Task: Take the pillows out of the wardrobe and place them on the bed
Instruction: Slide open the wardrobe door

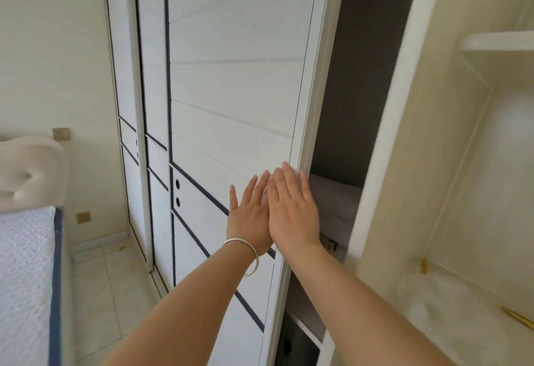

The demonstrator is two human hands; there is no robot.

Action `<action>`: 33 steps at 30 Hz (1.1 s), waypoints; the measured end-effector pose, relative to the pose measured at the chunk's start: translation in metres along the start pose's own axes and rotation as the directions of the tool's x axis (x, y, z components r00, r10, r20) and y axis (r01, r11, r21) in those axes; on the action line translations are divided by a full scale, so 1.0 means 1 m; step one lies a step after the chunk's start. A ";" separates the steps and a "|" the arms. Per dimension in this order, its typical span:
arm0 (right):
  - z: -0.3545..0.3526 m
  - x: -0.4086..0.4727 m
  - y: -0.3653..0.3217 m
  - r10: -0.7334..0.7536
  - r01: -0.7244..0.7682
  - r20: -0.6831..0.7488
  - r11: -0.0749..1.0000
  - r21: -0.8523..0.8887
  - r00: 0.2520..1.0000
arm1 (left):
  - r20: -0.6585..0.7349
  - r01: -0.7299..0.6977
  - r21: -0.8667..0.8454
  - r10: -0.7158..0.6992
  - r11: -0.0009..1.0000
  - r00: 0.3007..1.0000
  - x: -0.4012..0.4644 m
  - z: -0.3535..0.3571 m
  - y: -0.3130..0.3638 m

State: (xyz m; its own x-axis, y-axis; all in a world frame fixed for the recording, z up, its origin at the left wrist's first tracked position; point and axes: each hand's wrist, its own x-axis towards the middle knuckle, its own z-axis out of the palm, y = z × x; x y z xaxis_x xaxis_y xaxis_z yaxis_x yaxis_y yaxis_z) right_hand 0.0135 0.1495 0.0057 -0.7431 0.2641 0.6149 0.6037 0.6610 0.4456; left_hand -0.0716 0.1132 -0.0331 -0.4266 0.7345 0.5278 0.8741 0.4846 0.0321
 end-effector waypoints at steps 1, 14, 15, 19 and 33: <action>0.005 0.008 -0.006 0.016 -0.016 -0.023 0.999 0.034 1.000 | 0.003 -0.006 0.007 0.006 1.000 1.000 0.005 0.001 -0.009; 0.051 0.127 -0.060 0.534 -0.145 -0.278 0.619 0.772 0.798 | -0.006 0.002 -0.204 -0.004 0.979 1.000 0.082 0.030 -0.116; 0.053 0.136 -0.063 0.592 -0.209 -0.150 0.493 0.844 0.792 | 0.000 0.003 -0.247 -0.003 0.969 1.000 0.087 0.031 -0.124; 0.071 0.167 -0.073 0.589 -0.387 0.213 0.186 0.903 0.779 | 0.020 0.038 -0.401 -0.033 0.915 0.999 0.106 0.036 -0.149; 0.127 0.267 -0.121 0.549 -0.264 0.147 0.140 0.954 0.823 | -0.053 0.118 -0.670 -0.206 0.733 0.977 0.181 0.064 -0.224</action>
State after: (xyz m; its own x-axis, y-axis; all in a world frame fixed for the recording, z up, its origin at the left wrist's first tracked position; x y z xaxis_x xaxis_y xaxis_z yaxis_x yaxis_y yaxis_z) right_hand -0.2950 0.2293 0.0333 -0.3224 0.6836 0.6548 0.0051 0.6929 -0.7210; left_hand -0.3594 0.1685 0.0008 -0.5849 0.5923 0.5541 0.7457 0.1238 0.6547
